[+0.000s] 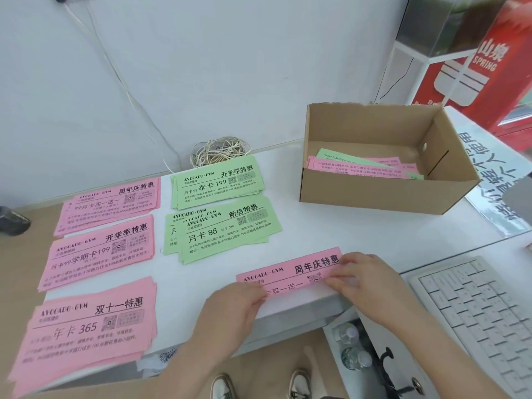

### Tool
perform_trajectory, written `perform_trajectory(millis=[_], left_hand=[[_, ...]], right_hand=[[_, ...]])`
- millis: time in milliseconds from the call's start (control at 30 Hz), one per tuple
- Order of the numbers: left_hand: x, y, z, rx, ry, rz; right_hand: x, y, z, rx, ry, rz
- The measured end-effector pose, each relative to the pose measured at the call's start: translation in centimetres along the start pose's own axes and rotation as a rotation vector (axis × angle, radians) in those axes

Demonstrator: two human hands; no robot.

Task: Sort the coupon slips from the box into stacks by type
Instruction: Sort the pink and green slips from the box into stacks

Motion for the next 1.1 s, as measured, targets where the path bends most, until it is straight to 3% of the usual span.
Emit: perform_trajectory(millis=[133,200,300,400,467,600,700,900,1000,1100], left_hand=[[-0.1,0.3,-1.6,-0.093,0.191,0.03],[-0.3,0.7,-2.0,-0.123,0.247,0.07],[-0.9,1.0,-2.2,-0.107,0.277,0.051],[-1.4,3.0,-2.3,-0.142,0.232,0.19],[-1.9,5.7,-3.7,-0.234,0.334,0.324],[-4.7,9.2,-7.5,-0.804,0.793,0.292],[-6.6,11.9,-9.5,-1.15,0.951,0.328],[-9.6,17.2,-16.2,-0.875,0.967,0.469],[-10.1,19.0,-20.6,-0.826,0.97,0.541],[-9.4,20.6,-25.9,-0.737,0.96,0.584]], right_hand=[[-0.4,2.0,2.8,0.643,-0.421,0.065],[-0.8,1.2,2.8,0.721,-0.531,-0.051],[-0.6,-0.2,1.2,0.739,-0.497,-0.232],[0.5,0.3,-0.7,0.813,-0.413,-0.188],[1.4,1.3,-2.7,0.81,-0.325,-0.117],[2.9,2.1,-7.8,0.851,-0.213,-0.061],[3.9,2.1,-12.5,0.888,-0.127,-0.061],[5.2,-0.8,-21.6,0.948,-0.048,-0.198],[5.7,-3.1,-25.8,0.85,0.006,-0.315],[7.4,-5.4,-28.6,0.776,-0.044,-0.239]])
Point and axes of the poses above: each hand's wrist, its own x-axis towards the middle knuckle, its own y-axis out of the back of the hand, z = x × y, the point moved 9 cm from there along x, towards the middle knuckle, and after that the axes turned 10 degrees about z, right-handed, at the moved point
